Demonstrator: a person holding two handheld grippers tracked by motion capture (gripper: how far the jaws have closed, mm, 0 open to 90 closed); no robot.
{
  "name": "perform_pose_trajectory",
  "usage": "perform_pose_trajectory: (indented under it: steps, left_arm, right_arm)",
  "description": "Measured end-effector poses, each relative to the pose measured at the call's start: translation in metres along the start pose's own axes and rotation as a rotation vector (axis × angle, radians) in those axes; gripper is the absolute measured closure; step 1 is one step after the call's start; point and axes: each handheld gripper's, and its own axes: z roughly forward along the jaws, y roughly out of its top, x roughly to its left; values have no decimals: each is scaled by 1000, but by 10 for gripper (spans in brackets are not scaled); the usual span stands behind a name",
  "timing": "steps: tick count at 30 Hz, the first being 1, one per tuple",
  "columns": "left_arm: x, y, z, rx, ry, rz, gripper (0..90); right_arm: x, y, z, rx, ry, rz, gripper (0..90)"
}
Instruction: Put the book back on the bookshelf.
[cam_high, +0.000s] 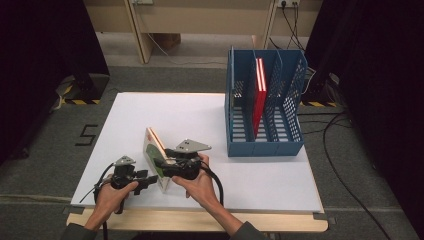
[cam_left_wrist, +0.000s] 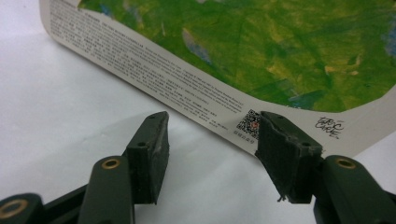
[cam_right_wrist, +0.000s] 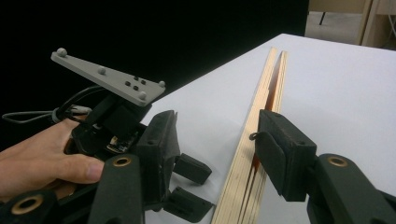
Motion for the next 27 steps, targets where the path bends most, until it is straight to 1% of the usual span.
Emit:
perform_pose_trajectory:
  steps: [3, 5, 8, 10, 12, 13, 14, 16, 17, 19, 21, 22, 23, 24, 27]
  left_arm:
    - [-2, 2, 4, -12, 7, 9, 432]
    - [-3, 2, 6, -17, 13, 23, 426]
    - [-2, 0, 5, -23, 12, 18, 414]
    - [-1, 0, 3, -29, 6, 11, 404]
    - [-1, 0, 0, -40, 6, 9, 387]
    - [-2, 1, -1, -48, 13, 13, 384]
    - [-2, 1, -1, -45, 17, 23, 381]
    - [-2, 1, -1, -45, 22, 18, 381]
    - [-1, 1, 0, -35, 21, 20, 379]
    - [0, 0, 1, -26, 20, 23, 374]
    - [0, 0, 1, -25, 23, 19, 369]
    - [1, -1, 0, -30, 22, 19, 369]
    - [1, -1, -1, -40, 26, 15, 368]
    - [2, 0, -2, -45, 26, 12, 368]
    - [6, 0, -5, -59, 35, -2, 367]
  right_arm:
    - [3, 5, 4, 8, -2, -18, 492]
    - [5, 7, 5, 9, 5, -16, 494]
    - [6, 6, 5, 7, 9, -31, 496]
    - [7, 4, 5, -9, 33, -31, 519]
    - [11, 3, 5, -4, 29, -51, 518]
    - [12, 3, 5, -5, 29, -66, 518]
    - [15, 3, 6, -1, 25, -76, 517]
    - [17, 3, 6, -3, 2, -108, 498]
    - [17, 2, 7, -6, -1, -117, 497]
    - [16, 1, 6, -15, 10, -104, 496]
    - [16, 0, 7, -19, 5, -107, 494]
    - [17, 1, 6, -11, 1, -102, 486]
    - [17, 2, 7, -10, 12, -97, 484]
    - [16, 2, 6, -7, 24, -82, 484]
    - [15, 1, 7, -18, 54, -63, 483]
